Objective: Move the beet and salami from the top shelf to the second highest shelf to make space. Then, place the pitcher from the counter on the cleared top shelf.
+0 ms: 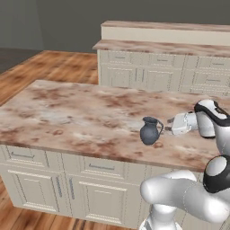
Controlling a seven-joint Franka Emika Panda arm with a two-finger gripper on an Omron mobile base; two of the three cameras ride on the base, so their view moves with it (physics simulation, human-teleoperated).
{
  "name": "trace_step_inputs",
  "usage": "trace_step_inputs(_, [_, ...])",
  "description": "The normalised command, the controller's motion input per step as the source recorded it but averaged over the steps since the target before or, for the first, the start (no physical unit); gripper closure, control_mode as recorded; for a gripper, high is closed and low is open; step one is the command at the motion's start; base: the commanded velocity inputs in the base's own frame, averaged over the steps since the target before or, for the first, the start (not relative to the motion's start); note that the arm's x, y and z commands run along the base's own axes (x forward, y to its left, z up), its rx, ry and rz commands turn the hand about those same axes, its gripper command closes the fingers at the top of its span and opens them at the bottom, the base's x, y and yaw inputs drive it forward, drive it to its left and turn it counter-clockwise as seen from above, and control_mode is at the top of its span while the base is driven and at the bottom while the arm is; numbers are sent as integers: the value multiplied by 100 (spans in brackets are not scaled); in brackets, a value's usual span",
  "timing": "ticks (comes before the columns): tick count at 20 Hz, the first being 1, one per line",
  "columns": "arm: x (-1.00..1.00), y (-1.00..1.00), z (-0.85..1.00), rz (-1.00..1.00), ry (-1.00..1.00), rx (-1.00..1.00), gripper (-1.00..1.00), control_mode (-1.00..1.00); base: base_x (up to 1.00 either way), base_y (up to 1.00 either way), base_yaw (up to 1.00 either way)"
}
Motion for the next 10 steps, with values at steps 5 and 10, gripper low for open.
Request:
trace_step_inputs(5, [20, 0, -18, 0, 1, 0, -100, -100, 0, 0, 0])
trace_step_inputs(10, [23, 0, -16, 0, 2, 0, -100, -100, 0, 0, 0])
